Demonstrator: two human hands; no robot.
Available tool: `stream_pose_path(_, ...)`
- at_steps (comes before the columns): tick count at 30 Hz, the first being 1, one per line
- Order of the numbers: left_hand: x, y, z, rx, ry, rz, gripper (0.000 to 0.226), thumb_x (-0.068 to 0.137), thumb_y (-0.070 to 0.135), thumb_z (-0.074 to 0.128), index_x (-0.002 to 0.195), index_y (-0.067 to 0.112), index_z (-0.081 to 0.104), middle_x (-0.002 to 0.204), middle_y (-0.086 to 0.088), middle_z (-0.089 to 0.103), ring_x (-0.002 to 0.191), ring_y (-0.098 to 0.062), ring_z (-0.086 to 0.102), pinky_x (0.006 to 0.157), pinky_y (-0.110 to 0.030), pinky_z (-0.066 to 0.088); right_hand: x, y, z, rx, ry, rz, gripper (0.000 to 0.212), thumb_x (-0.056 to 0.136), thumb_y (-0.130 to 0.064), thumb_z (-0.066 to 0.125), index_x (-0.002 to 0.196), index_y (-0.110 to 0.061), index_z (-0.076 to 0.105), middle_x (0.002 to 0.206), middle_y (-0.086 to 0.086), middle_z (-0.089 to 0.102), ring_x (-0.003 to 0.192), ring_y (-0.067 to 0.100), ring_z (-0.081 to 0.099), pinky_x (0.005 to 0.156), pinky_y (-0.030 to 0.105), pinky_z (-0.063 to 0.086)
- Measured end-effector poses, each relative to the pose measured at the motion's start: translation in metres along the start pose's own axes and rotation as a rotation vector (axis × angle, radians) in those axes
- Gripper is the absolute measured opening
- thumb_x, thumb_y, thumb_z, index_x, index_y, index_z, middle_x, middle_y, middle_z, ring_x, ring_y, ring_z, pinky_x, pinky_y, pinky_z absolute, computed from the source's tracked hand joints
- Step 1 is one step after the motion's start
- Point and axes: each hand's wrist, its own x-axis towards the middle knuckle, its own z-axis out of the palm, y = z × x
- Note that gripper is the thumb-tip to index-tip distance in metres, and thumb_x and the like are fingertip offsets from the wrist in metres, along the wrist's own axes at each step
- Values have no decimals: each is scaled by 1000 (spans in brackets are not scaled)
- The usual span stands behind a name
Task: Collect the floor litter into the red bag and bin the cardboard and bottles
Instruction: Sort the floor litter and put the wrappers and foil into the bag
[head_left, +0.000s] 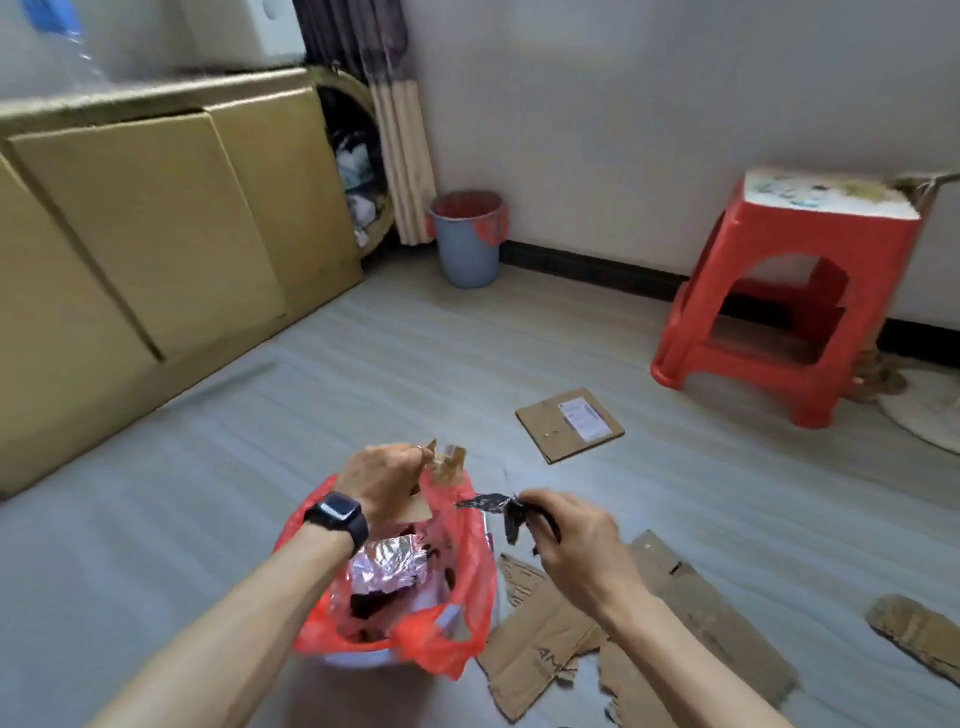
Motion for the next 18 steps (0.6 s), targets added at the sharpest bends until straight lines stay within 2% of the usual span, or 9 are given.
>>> stream_pose_path(3,-59,-34,6,47,-166,-192,21,90,24,58,104,29,73,91,3,73,81,-26,71,62,-35,57,7,-27,44,-21,-136,-33,28,93,-26,55,117,-36,66,104,-5,71,93,22,67,79,33,53)
stream_pose_path(5,-82,-40,14,-23,-192,-277,21,94,29,59,112,32,71,103,6,73,94,-21,69,74,-33,55,11,-34,65,-55,-228,-30,36,95,-25,52,127,-38,62,121,-9,68,109,20,64,89,30,49)
stream_pose_path(8,-97,-40,23,-229,-165,-363,30,99,40,54,126,35,65,120,13,69,113,-11,62,92,-23,47,8,-38,82,-84,-359,-38,52,95,-24,55,145,-37,47,151,-14,46,136,14,46,110,26,38)
stream_pose_path(10,-98,-34,32,-336,-165,-396,34,101,31,50,133,29,59,132,11,62,124,-9,55,101,-18,38,-1,-36,83,-131,-359,-7,56,97,-32,53,150,-35,38,158,-9,34,142,17,37,115,32,35)
stream_pose_path(12,-95,-29,38,-447,-135,-503,37,99,28,44,133,24,56,135,2,58,128,-16,53,107,-25,38,-11,-29,83,-179,-326,58,59,97,-37,49,152,-33,30,160,-4,29,143,19,31,115,34,34)
stream_pose_path(14,-90,-20,43,-531,-182,-597,50,93,50,38,139,33,49,145,0,48,135,-21,45,114,-36,34,-20,-19,85,-180,-323,143,68,96,-44,48,156,-27,21,161,-1,25,145,21,27,117,34,30)
stream_pose_path(16,-89,-8,58,-423,-396,-573,65,84,75,30,146,56,28,160,7,24,149,-28,20,120,-51,19,-28,-10,93,-139,-335,225,75,97,-54,46,158,-21,17,162,0,23,147,21,26,119,34,26)
stream_pose_path(18,-93,4,81,-351,-595,-545,76,72,91,30,140,72,1,165,10,-1,151,-38,-4,118,-60,4,-33,-4,103,-57,-334,283,71,98,-58,44,157,-24,24,162,-4,27,146,17,28,118,30,25)
